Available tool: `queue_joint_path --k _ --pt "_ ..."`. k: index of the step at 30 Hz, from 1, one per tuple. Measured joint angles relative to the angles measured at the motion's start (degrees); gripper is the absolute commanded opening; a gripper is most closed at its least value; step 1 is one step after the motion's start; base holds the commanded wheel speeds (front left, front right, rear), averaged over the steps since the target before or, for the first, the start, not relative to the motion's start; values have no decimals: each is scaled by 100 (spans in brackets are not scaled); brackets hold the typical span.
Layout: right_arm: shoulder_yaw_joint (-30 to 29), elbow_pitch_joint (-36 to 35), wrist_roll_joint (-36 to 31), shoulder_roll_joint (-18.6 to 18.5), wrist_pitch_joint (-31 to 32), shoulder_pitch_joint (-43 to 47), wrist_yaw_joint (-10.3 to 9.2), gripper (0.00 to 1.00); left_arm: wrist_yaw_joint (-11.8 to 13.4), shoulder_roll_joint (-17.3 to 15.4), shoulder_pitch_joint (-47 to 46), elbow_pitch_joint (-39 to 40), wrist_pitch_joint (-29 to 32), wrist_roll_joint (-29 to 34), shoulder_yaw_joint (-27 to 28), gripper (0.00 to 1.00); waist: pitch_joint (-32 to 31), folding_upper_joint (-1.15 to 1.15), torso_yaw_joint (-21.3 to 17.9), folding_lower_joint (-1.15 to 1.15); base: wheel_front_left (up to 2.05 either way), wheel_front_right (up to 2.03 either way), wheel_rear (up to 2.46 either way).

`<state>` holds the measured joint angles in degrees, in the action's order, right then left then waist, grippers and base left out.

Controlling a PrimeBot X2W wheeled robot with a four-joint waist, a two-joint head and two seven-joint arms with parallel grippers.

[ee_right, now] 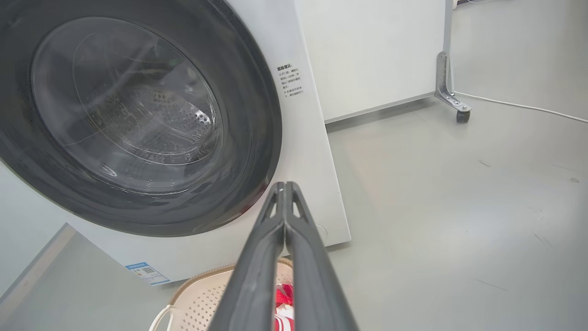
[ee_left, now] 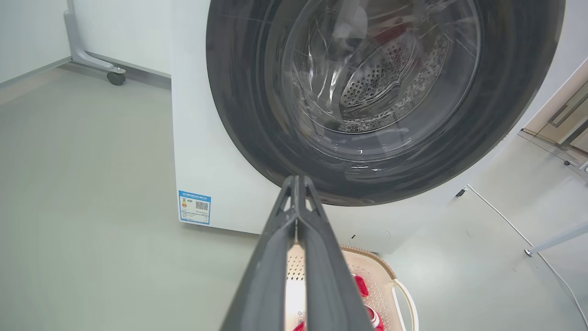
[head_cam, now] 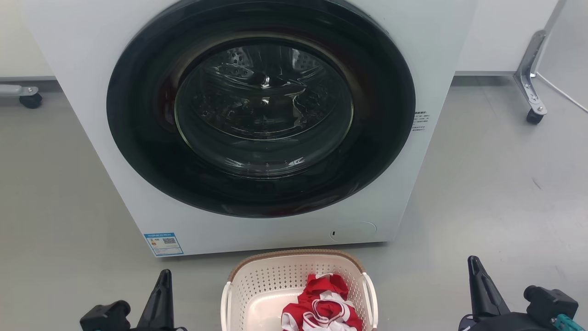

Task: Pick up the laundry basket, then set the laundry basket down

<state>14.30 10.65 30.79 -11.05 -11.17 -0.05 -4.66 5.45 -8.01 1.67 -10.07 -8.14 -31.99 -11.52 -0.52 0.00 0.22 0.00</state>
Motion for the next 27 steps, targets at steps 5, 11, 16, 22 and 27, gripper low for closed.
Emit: queue_joint_path --k 5,11,16,22,27 --pt "-134 42 370 53 109 -43 69 0 -99 37 -13 -45 94 -357 104 0 4 0 -1 0 0 0 0" --pt "-297 83 829 112 256 -60 135 0 -182 81 -44 -88 209 -782 225 0 8 0 -3 0 0 0 0" --pt "-428 120 1198 164 361 -73 219 0 -246 98 -71 -126 308 -1137 334 0 12 0 -4 0 0 0 0" --pt "-616 169 1706 236 512 -136 314 0 -355 145 -134 -190 428 -1616 466 0 17 0 -6 0 0 0 0" --pt "-744 219 2068 286 617 -175 374 0 -419 187 -160 -227 510 -1971 567 0 20 0 -7 0 0 0 0"
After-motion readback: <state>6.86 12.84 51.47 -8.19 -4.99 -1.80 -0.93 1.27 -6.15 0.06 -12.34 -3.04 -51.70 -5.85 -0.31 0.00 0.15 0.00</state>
